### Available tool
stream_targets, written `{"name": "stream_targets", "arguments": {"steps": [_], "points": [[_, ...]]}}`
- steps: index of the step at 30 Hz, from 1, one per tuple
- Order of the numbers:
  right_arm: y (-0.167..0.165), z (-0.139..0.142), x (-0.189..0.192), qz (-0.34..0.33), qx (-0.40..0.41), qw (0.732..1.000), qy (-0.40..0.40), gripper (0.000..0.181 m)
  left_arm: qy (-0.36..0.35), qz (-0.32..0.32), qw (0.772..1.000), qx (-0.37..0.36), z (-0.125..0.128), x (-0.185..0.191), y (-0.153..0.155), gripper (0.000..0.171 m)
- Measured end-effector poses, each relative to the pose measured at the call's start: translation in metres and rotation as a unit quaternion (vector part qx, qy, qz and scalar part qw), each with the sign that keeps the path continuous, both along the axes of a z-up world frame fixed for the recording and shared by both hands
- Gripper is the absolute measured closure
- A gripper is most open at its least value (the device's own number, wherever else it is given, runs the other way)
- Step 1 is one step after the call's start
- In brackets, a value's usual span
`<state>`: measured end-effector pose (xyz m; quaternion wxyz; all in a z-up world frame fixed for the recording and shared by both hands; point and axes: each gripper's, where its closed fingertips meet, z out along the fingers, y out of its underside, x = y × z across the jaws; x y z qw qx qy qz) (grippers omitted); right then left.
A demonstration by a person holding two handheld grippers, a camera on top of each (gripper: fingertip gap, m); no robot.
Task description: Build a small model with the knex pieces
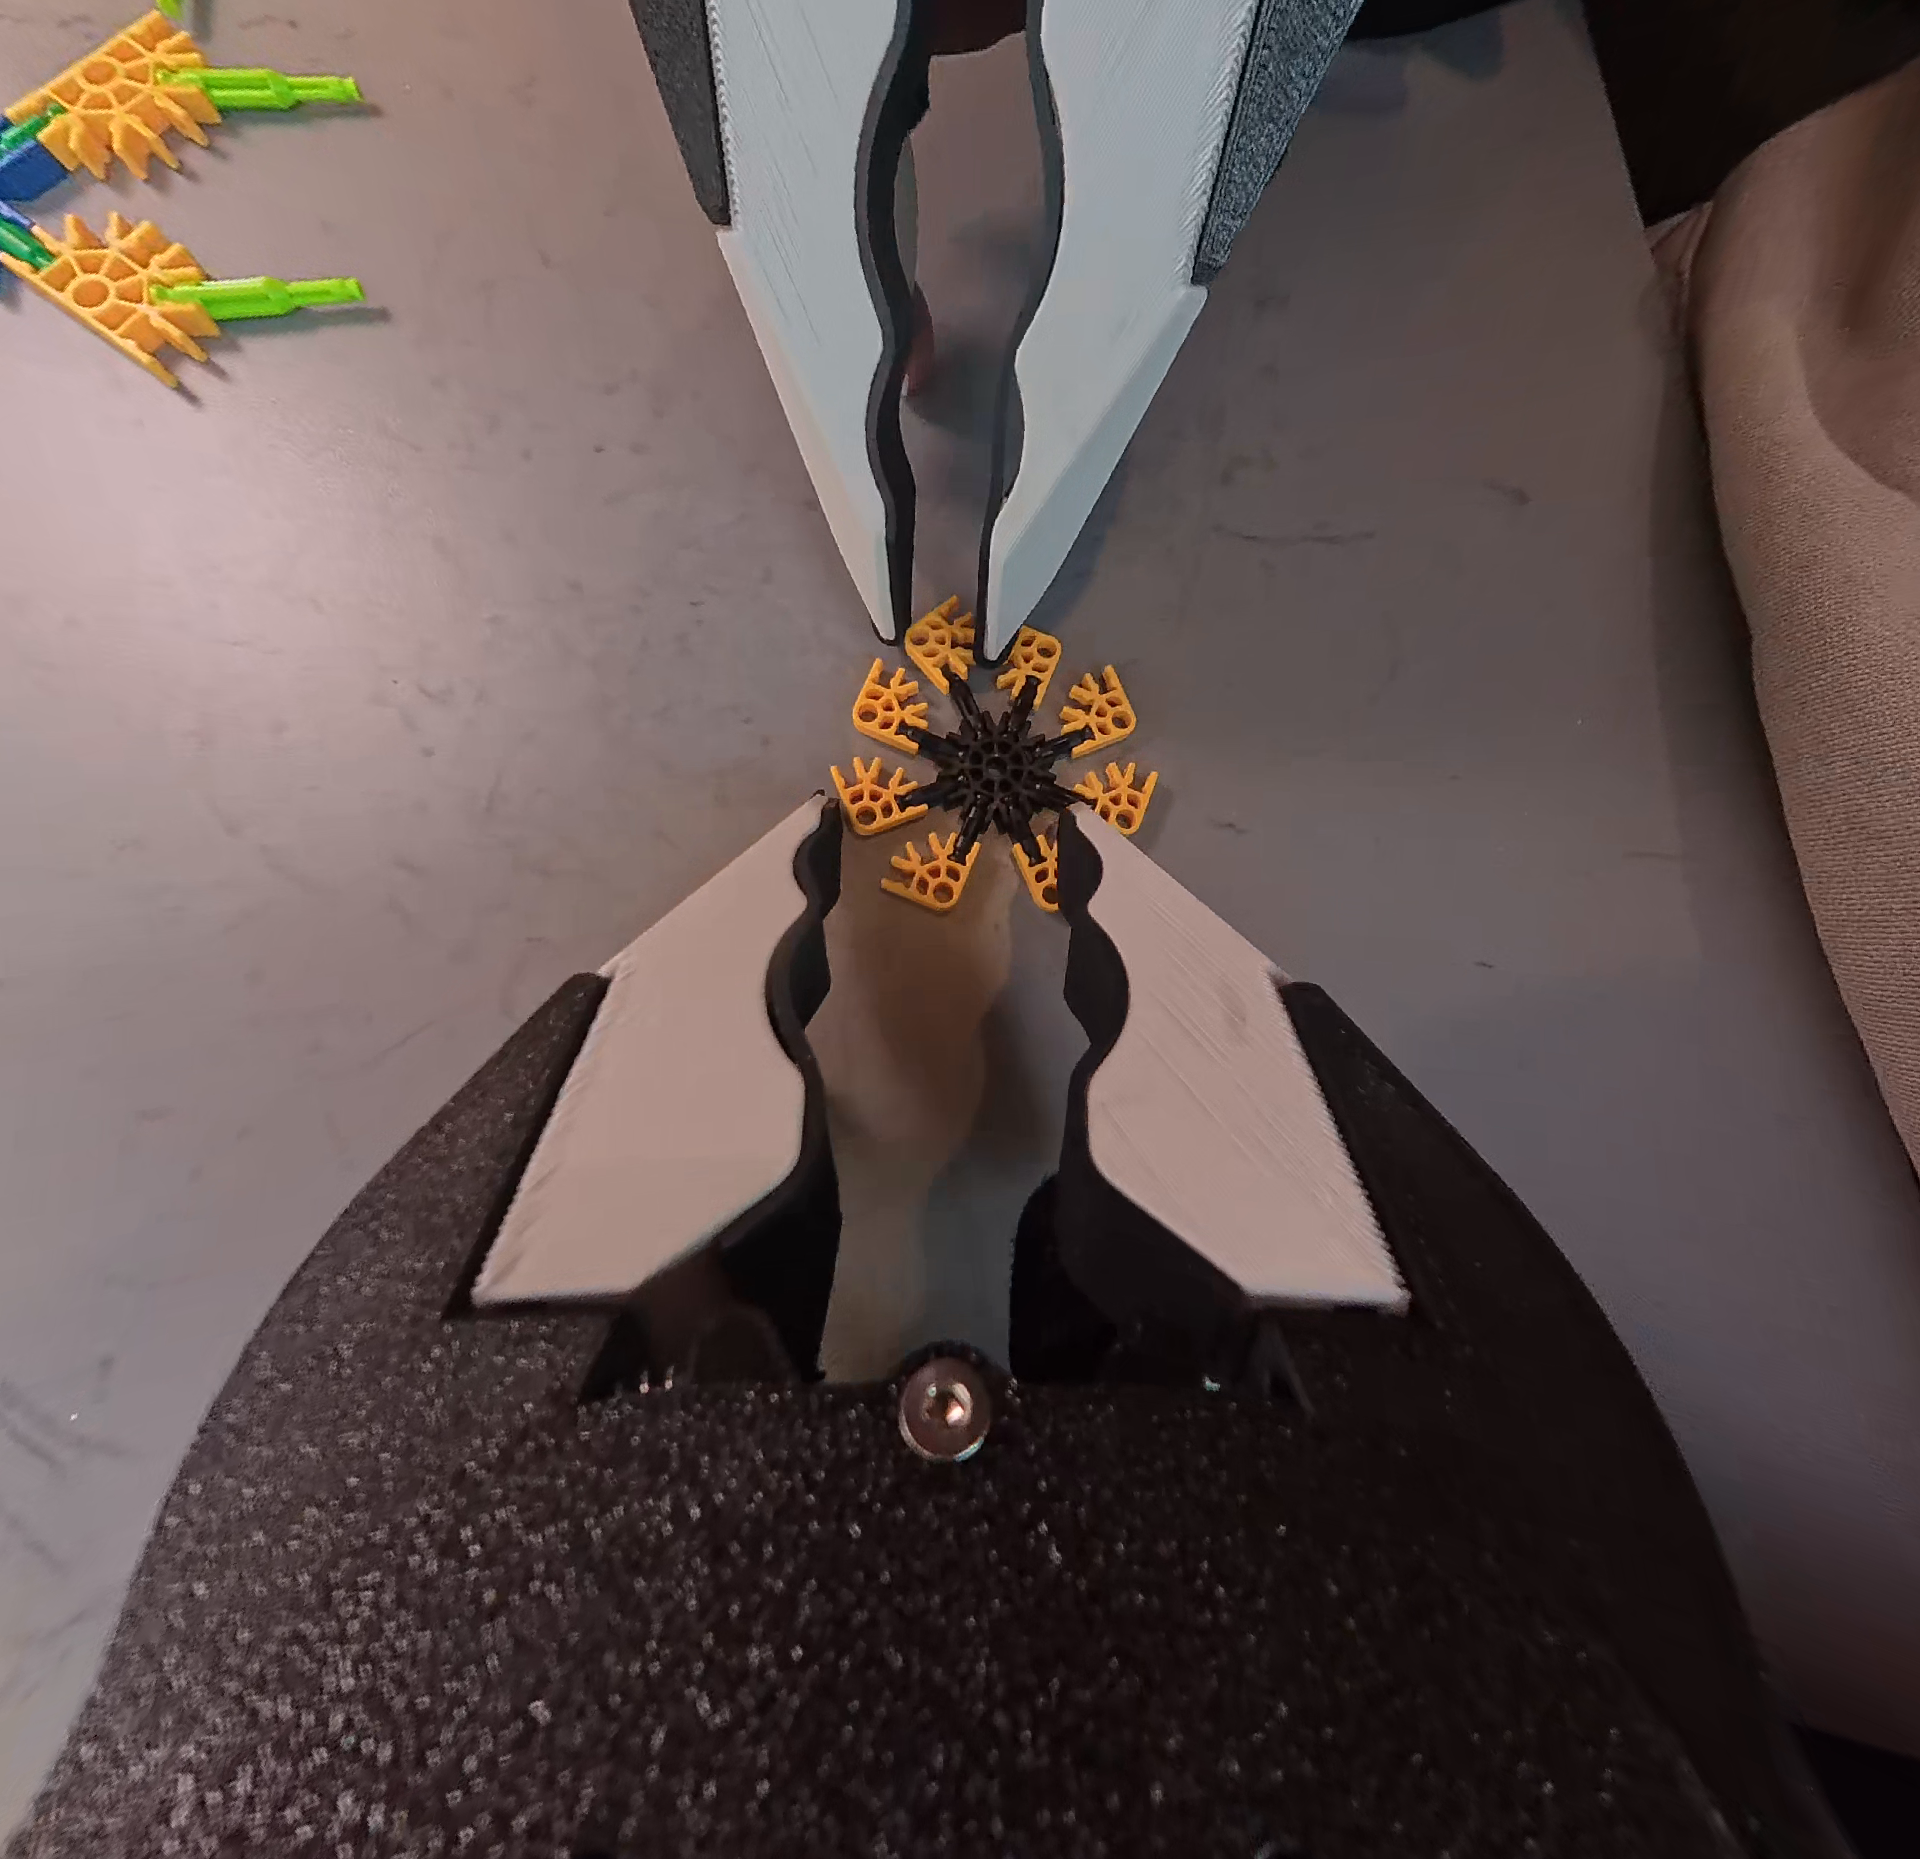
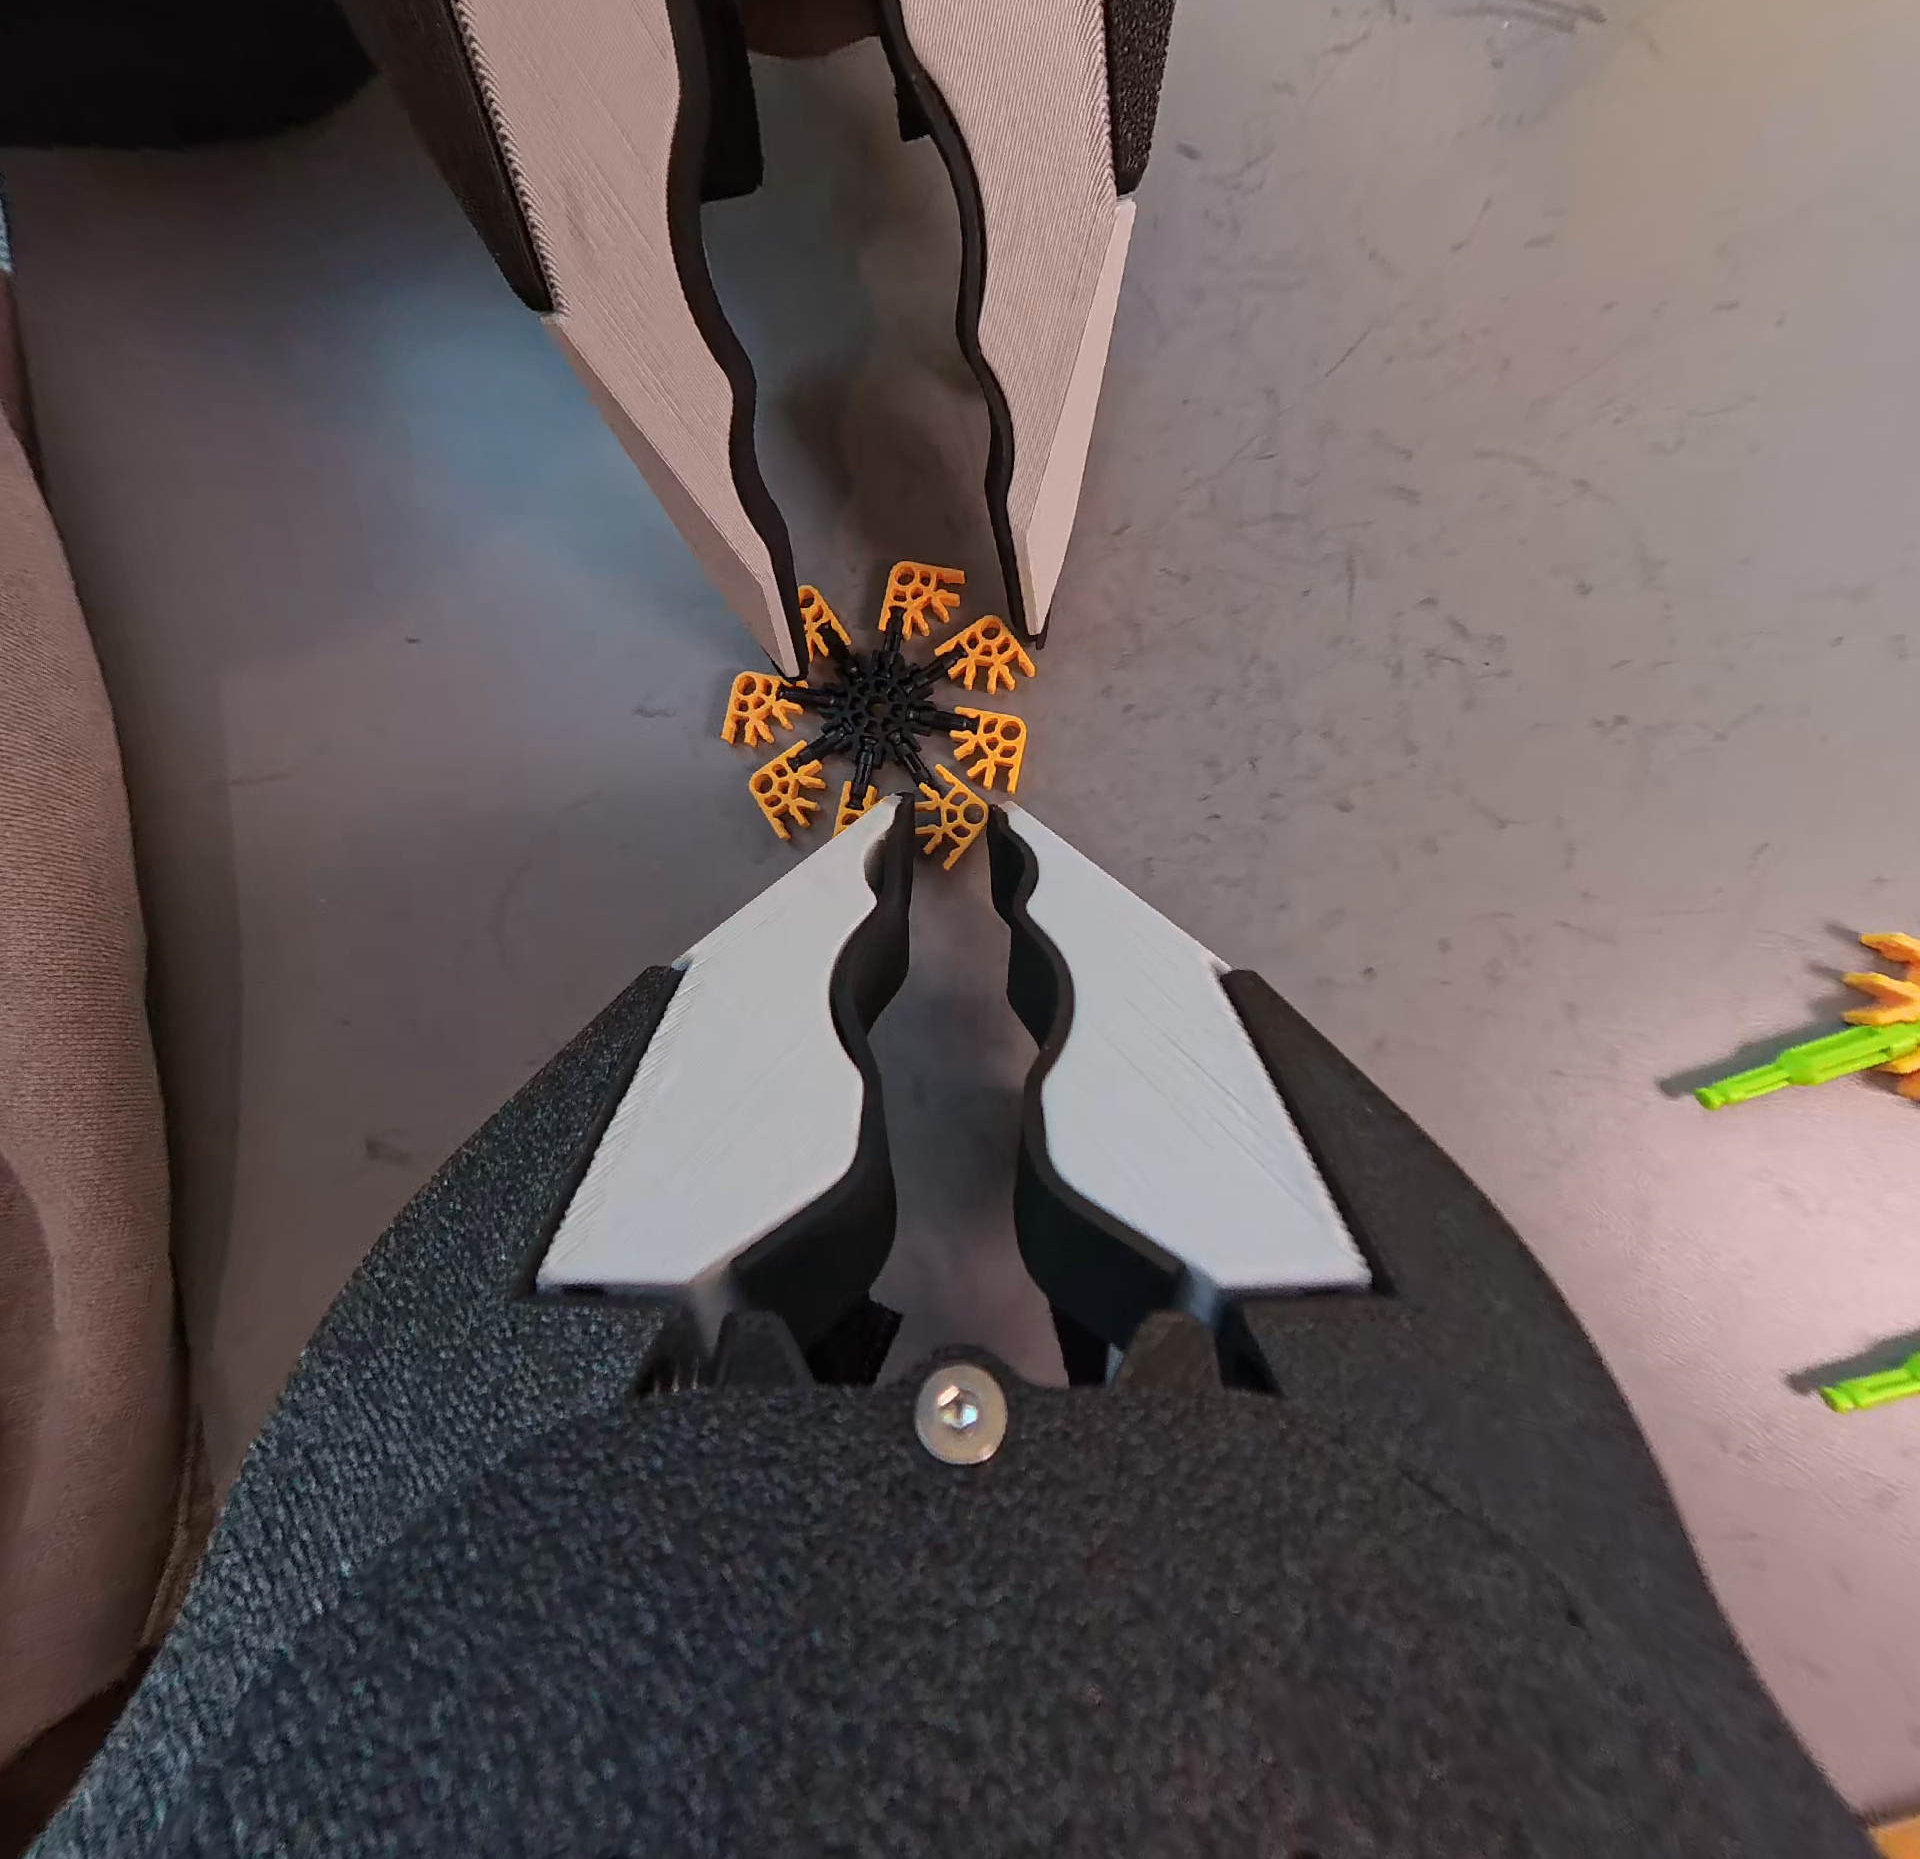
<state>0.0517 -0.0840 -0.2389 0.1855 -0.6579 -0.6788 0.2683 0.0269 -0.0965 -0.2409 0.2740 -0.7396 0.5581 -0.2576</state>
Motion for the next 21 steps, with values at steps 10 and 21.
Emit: {"name": "stream_targets", "arguments": {"steps": [10, 21], "points": [[-0.0011, -0.0011, 0.001, -0.028, -0.026, 0.999, -0.02, 0.169, 0.023, 0.015, 1.0, 0.001, -0.0004, 0.0005, 0.0002, 0.13], [0.0001, 0.0077, -0.0002, -0.006, -0.027, 1.0, -0.013, 0.166, 0.02, 0.017, 1.0, -0.001, -0.0004, 0.0002, 0.0008, 0.131]]}}
